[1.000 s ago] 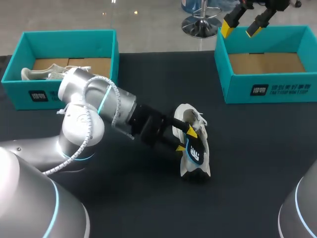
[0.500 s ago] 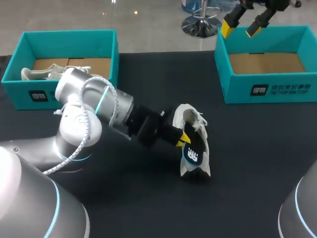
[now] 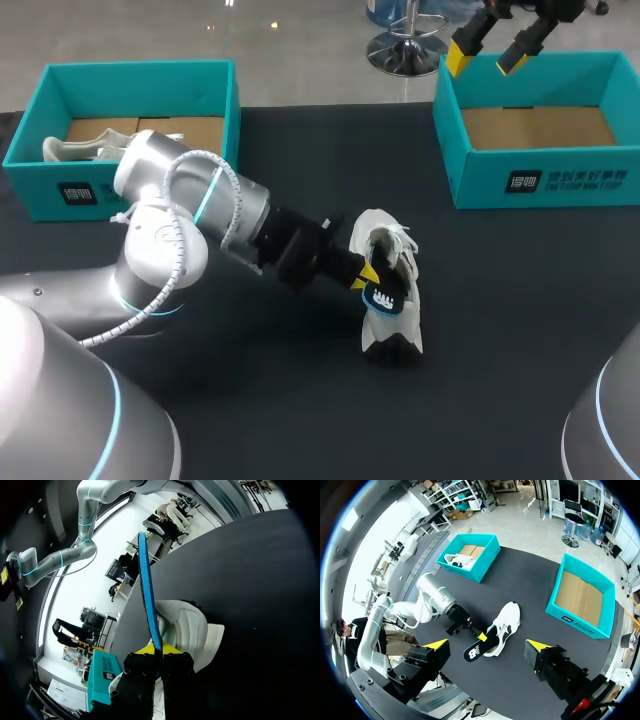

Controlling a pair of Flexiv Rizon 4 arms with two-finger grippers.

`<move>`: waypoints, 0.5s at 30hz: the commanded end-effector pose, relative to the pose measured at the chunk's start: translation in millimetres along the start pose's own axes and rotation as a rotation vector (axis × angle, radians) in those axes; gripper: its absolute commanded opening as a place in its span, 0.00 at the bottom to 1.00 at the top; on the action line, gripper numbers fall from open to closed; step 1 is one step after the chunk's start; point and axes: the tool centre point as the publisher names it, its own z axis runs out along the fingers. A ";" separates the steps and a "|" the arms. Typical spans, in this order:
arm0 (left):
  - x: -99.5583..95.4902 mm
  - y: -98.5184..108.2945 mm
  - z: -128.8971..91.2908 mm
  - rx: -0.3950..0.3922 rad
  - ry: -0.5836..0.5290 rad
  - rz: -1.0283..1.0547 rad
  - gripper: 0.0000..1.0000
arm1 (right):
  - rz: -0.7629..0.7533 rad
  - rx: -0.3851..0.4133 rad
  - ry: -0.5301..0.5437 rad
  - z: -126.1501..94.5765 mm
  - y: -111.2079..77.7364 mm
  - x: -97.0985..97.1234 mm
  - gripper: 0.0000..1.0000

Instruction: Take the shoe out of the shoebox, open the shoe tongue, remove and reinsert the insole, then place the shoe into the shoebox

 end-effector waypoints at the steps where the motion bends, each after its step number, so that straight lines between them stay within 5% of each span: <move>1: -1.8 0.1 1.8 0.000 -0.001 0.002 0.12 | 0.001 0.002 -0.001 0.2 1.1 -0.1 1.00; 4: -3.2 -6.0 1.1 0.009 -0.006 0.004 0.58 | 0.001 0.002 -0.001 0.2 1.1 -0.1 1.00; 7: -4.6 -10.3 0.5 0.017 -0.012 0.005 0.82 | 0.001 0.002 -0.001 0.2 1.1 -0.1 1.00; 15: -10.7 -20.3 2.4 0.029 -0.012 0.025 0.56 | 0.001 0.002 -0.001 0.2 1.1 -0.1 1.00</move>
